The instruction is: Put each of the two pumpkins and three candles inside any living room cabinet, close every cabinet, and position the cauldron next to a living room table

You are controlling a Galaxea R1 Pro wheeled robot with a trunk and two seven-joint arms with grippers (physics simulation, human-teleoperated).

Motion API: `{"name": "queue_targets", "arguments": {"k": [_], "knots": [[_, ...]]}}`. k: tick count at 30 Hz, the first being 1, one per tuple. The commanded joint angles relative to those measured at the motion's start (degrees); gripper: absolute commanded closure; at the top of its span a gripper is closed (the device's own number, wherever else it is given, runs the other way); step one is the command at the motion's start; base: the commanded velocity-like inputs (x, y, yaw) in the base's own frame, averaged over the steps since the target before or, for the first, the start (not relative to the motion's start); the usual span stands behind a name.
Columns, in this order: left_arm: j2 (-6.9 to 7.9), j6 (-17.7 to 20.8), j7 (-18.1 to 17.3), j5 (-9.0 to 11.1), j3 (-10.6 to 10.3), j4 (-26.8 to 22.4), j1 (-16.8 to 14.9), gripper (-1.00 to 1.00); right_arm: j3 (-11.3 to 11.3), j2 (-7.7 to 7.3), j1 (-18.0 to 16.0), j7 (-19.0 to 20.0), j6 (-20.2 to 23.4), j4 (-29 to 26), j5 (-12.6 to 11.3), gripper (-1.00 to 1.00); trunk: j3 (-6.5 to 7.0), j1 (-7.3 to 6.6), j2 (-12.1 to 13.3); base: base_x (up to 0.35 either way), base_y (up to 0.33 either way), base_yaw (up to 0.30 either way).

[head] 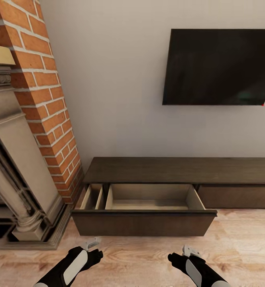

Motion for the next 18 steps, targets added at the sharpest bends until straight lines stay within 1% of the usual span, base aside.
{"name": "queue_targets", "arguments": {"k": [1, 5, 12, 15, 18], "knots": [[0.09, 0.0, 0.5, 0.6, -0.4, -0.1, -0.1, -1.0, -0.2, 0.03, 0.0, -0.2, 0.3, -0.1, -0.3, -1.0, 0.13, -0.26, 0.4, -0.232, 0.0, 0.0], [0.09, 0.0, 0.5, 0.5, -0.4, -0.1, -0.1, -1.0, -0.2, 0.03, 0.0, -0.2, 0.3, -0.1, -0.3, -1.0, 0.85, -1.13, 2.0, -0.126, 0.0, 0.0], [-0.16, -0.1, 0.6, 0.1, -0.7, -0.1, -0.1, -1.0, -0.2, 0.3, 0.0, -0.2, 0.4, -0.1, -0.3, -1.0, 2.11, -2.67, 4.8, -0.014, 0.0, 0.0], [-0.21, 0.0, 0.5, 0.1, -0.8, -0.1, 0.0, -1.0, -0.2, 0.32, 0.0, -0.2, 0.4, -0.1, -0.3, -1.0, 2.65, -3.33, 6.0, -0.002, 0.0, 0.0], [-0.18, 0.2, 0.5, 0.2, -0.8, -0.1, -0.1, -1.0, -0.2, 0.63, 0.0, -0.4, 0.5, -0.1, -0.3, -1.0, 3.18, -3.99, 7.2, 0.0, 0.0, 0.0]]}}
